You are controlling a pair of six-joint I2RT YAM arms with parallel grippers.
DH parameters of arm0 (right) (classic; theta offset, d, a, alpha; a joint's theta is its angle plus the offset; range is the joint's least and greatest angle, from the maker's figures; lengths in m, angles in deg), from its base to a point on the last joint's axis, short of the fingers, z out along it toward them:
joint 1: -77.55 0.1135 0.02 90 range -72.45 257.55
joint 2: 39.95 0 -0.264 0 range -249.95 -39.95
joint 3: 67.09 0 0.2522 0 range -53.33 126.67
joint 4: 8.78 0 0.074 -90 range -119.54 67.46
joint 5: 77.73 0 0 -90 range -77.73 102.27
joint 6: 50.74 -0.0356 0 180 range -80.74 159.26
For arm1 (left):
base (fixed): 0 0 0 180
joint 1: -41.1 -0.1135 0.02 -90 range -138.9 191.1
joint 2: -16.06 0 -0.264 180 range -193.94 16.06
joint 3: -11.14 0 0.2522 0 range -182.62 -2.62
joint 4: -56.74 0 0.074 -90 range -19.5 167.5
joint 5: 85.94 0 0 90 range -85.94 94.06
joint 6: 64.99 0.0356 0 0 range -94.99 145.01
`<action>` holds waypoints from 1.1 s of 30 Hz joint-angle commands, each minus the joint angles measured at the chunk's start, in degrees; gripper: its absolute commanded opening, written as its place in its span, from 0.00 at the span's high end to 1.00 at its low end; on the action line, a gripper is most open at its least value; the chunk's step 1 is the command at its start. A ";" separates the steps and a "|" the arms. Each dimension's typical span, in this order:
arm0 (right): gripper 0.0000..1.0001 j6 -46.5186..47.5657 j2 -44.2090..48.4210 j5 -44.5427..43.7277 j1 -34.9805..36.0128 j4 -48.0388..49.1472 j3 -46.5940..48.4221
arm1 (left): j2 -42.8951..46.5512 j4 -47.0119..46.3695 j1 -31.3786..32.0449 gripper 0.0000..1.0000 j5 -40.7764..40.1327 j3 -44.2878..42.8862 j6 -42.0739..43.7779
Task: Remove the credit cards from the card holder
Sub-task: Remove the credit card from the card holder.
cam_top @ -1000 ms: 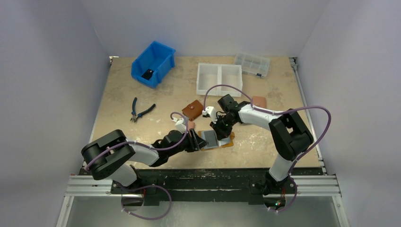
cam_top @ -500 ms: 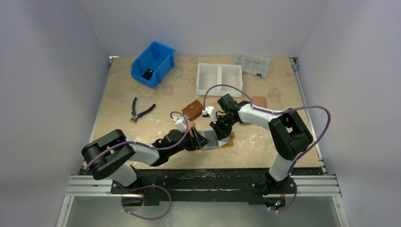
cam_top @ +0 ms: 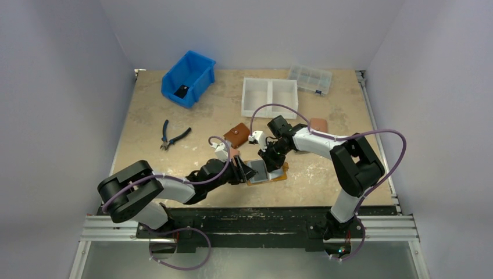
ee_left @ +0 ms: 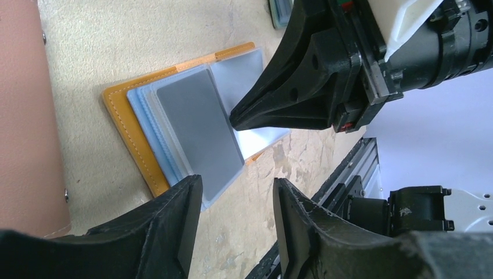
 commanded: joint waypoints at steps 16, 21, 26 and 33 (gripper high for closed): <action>0.98 0.74 -2.10 -1.02 0.19 -1.03 0.65 | -4.48 -5.80 0.18 0.51 0.11 -1.90 1.18; 0.98 0.80 -2.10 -1.02 0.22 -1.03 0.65 | -5.13 -6.20 0.18 0.51 0.20 -1.97 1.10; 0.98 0.75 -2.19 -1.02 0.25 -1.04 0.65 | -5.81 -6.30 0.18 0.51 0.11 -2.03 0.64; 0.98 0.73 -2.36 -1.02 0.22 -1.12 0.65 | -6.37 -6.80 0.18 0.51 0.36 -2.12 -0.14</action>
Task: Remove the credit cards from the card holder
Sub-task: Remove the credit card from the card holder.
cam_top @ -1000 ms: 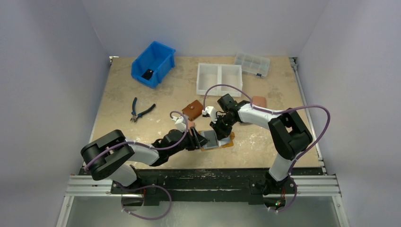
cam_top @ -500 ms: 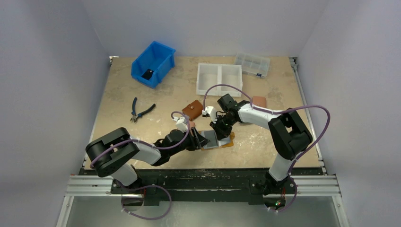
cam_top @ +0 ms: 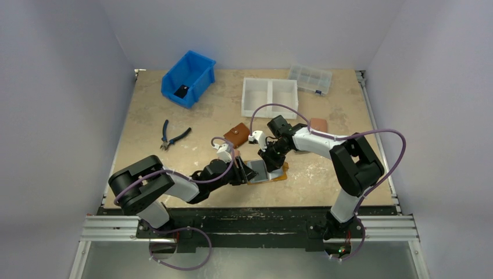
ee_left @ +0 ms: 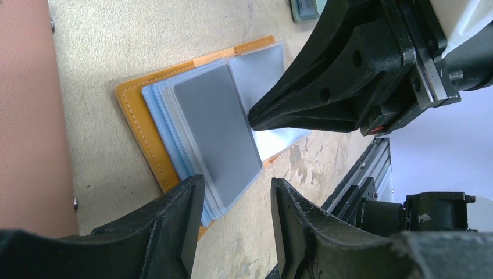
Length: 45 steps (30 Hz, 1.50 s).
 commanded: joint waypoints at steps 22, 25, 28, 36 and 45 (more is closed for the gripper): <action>0.98 0.92 -2.54 -0.95 0.17 -1.10 0.52 | -3.85 -3.79 -1.83 0.48 3.66 -1.95 -6.68; 0.98 0.92 -2.54 -0.87 0.25 -1.10 0.52 | -2.35 0.85 -1.82 0.46 3.24 -2.96 -6.62; 0.98 0.98 -2.55 -0.90 0.19 -1.10 0.52 | -1.07 5.35 -1.84 0.45 2.12 -3.90 -6.74; 0.98 0.97 -2.62 -0.93 0.17 -1.10 0.52 | -0.18 18.49 -1.82 0.44 -0.39 -8.65 -6.53; 0.98 0.64 -2.33 -0.19 0.09 -1.34 0.82 | -0.51 13.53 -1.74 0.45 3.17 -8.10 -3.66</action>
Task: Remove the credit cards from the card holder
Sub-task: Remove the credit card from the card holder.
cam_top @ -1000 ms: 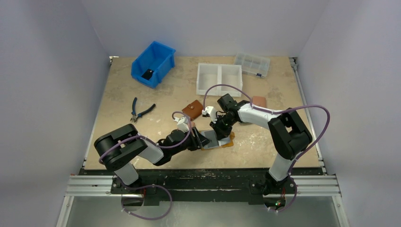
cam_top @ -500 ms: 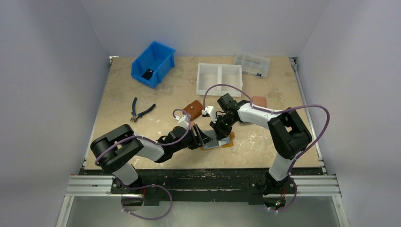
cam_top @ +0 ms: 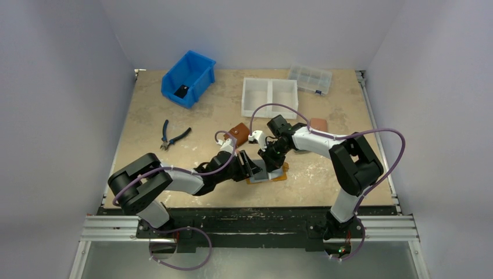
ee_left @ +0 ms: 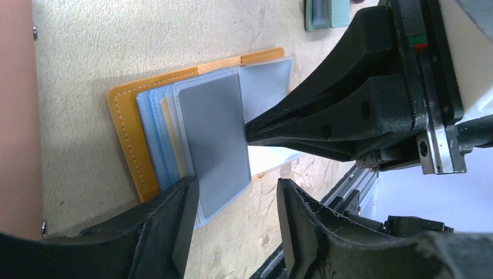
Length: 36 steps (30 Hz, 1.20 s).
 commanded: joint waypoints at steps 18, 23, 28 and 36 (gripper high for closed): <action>0.97 0.17 -1.97 1.77 -1.24 -1.13 0.64 | -1.83 -20.29 -0.15 0.44 9.07 4.26 3.68; 0.97 0.20 -1.75 1.74 -1.42 -1.13 0.64 | 1.32 -18.26 -0.21 0.44 6.53 5.36 3.52; 0.97 0.59 -0.91 2.34 -1.97 -1.34 0.72 | 8.37 -14.16 -0.20 0.43 1.08 8.58 5.06; 0.96 1.38 2.06 5.18 -2.47 -0.92 0.55 | 22.92 -9.08 -0.19 0.23 -7.67 14.51 7.66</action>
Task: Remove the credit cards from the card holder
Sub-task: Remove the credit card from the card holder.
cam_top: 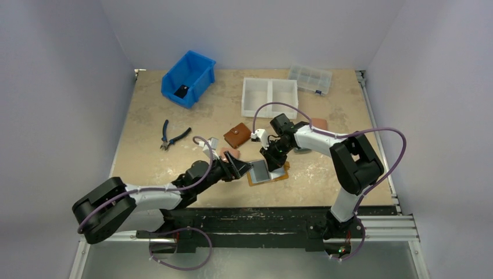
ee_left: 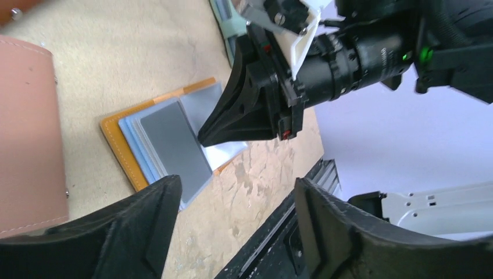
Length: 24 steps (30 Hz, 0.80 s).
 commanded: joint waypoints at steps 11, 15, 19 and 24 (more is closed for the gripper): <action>0.96 0.60 1.02 2.55 -0.44 0.20 0.25 | -11.90 -16.47 0.07 0.34 6.53 -0.45 -4.80; 0.96 0.33 0.93 2.19 -0.44 0.38 0.20 | -17.30 -17.98 0.13 0.42 8.58 -2.43 -7.12; 0.96 0.28 0.75 1.94 -0.44 0.38 0.20 | -17.38 -11.37 0.47 0.43 6.91 -4.61 -7.22; 0.96 0.31 0.58 1.83 -0.44 0.38 0.24 | -16.00 4.17 0.83 0.42 4.17 -9.96 -7.19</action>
